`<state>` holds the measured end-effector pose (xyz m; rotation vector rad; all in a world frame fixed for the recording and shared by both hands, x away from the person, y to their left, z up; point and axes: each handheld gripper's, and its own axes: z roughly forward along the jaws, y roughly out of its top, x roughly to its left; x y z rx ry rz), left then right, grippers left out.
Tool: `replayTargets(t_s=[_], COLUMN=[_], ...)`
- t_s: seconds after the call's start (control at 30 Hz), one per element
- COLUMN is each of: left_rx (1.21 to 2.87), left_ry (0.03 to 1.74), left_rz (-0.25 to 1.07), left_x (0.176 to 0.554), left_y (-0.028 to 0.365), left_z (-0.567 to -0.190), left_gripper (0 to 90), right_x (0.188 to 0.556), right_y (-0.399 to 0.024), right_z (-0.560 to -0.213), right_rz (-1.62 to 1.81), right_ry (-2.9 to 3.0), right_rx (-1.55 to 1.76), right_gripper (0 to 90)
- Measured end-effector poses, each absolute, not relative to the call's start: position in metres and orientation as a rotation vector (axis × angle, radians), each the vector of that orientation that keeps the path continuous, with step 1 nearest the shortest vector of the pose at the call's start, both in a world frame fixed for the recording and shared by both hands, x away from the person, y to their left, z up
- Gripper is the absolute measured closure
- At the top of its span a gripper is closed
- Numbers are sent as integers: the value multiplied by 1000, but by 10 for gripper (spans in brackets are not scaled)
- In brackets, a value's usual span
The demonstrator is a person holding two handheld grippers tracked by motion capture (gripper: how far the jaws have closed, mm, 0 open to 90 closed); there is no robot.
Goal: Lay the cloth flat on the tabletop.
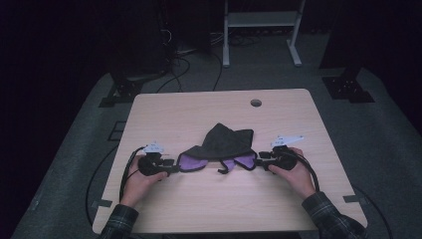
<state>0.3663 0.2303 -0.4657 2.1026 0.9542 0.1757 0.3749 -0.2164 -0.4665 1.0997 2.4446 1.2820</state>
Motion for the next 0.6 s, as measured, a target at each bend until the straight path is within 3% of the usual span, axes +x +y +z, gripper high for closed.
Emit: replayTargets(t_s=[0.43, 0.53, 0.6], left_rx=[2096, 2123, 2136], left_ry=[967, 967, 973], left_rz=[199, 253, 285], left_x=[371, 370, 370], left_y=[217, 213, 212], left_z=[-473, -472, -472], left_gripper=[527, 569, 652], right_x=[371, 370, 370], right_y=[-202, -197, -195], right_z=[-481, -481, -481], right_rz=[1232, 1211, 1190], right_ry=[2472, 2459, 2457], right_rx=[1118, 1093, 1073], right_gripper=[458, 482, 533])
